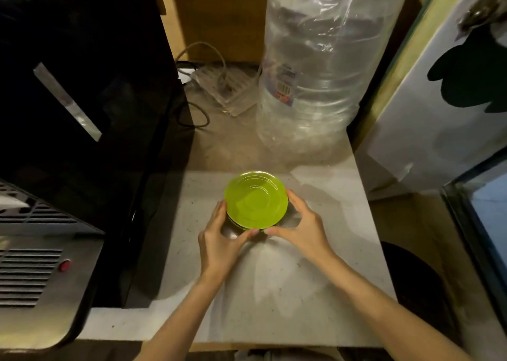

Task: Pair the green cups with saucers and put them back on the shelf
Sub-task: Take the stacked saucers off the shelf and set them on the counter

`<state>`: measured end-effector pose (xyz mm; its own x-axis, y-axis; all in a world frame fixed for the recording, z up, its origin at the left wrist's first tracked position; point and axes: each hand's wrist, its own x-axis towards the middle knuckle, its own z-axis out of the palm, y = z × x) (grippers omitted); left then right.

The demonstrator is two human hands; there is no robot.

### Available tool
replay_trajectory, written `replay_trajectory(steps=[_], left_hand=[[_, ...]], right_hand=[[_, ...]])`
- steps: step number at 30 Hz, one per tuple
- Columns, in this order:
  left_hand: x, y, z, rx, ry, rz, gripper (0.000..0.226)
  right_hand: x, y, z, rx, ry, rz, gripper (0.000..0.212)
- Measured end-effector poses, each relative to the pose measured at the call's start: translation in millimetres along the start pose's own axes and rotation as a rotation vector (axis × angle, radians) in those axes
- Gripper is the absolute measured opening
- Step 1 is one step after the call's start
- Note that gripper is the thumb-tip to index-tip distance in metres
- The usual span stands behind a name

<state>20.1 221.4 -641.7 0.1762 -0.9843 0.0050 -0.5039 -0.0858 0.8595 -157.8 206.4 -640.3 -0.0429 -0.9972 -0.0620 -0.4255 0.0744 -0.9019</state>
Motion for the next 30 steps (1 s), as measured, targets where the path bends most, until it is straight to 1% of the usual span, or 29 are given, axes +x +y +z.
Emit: replay_trajectory(steps=[6, 10, 17, 23, 25, 27, 29, 30], left_hand=[[-2, -6, 0, 0.076, -0.004, -0.045, 0.093], [2, -10, -1, 0.108, -0.042, -0.078, 0.093], [3, -11, -2, 0.175, -0.054, -0.055, 0.090], [4, -9, -5, 0.151, -0.087, -0.063, 0.092], [6, -5, -8, 0.195, -0.099, -0.060, 0.093], [12, 4, -13, 0.291, -0.089, -0.051, 0.089], [24, 19, -17, 0.356, -0.099, -0.094, 0.086], [33, 29, -19, 0.360, -0.128, -0.131, 0.090]], right_hand=[[0, 0, 7, -0.085, -0.014, -0.034, 0.091], [3, 4, 12, -0.144, -0.025, -0.044, 0.092], [4, 7, 15, -0.174, -0.036, -0.055, 0.093], [3, 4, 13, -0.201, -0.072, -0.066, 0.091], [3, 3, 9, -0.224, -0.097, -0.071, 0.092], [4, 1, 3, -0.259, -0.122, -0.060, 0.097], [7, -4, -7, -0.256, -0.145, -0.036, 0.101], [8, -9, -13, -0.240, -0.153, -0.034, 0.100]])
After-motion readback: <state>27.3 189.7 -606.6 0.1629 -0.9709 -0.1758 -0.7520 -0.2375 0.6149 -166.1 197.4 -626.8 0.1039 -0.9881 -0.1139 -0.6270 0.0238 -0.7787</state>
